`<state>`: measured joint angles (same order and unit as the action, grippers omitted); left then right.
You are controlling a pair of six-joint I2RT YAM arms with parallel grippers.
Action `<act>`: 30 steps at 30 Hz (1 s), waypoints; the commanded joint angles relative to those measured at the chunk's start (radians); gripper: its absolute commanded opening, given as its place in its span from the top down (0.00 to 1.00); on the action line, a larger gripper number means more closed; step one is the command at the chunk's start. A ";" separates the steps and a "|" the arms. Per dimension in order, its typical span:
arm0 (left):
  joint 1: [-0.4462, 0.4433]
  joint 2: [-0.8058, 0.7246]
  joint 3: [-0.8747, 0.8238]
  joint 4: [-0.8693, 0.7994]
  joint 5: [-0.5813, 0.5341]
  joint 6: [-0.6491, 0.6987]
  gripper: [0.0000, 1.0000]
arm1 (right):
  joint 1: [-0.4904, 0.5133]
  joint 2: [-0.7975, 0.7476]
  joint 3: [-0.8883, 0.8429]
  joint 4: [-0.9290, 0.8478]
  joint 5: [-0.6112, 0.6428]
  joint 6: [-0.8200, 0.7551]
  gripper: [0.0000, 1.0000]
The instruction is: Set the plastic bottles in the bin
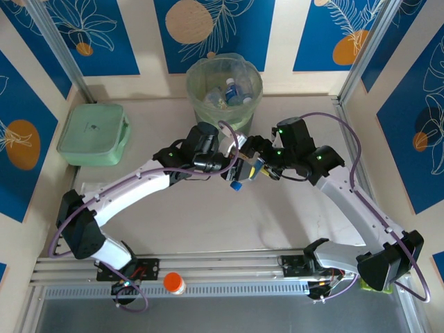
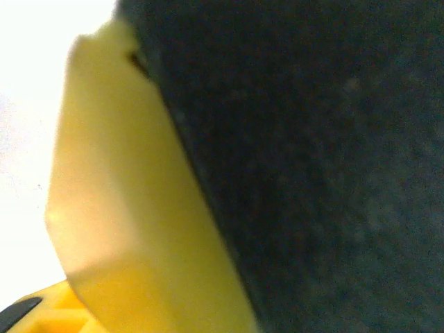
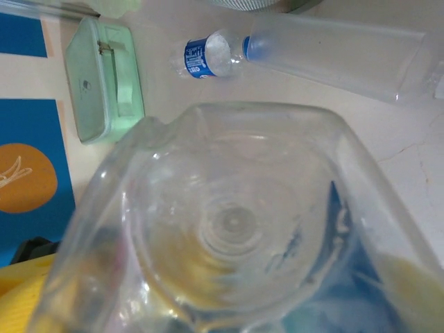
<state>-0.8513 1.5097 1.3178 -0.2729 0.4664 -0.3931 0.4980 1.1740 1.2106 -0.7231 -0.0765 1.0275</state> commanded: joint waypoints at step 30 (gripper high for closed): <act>0.324 0.599 1.259 -0.580 -0.572 -0.056 0.68 | -0.329 -0.197 -0.053 -0.087 0.011 -0.226 0.00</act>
<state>-0.5415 2.0663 2.5210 -0.7410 0.0414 -0.4160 0.1753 0.9672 1.1797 -0.8082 -0.0425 0.8261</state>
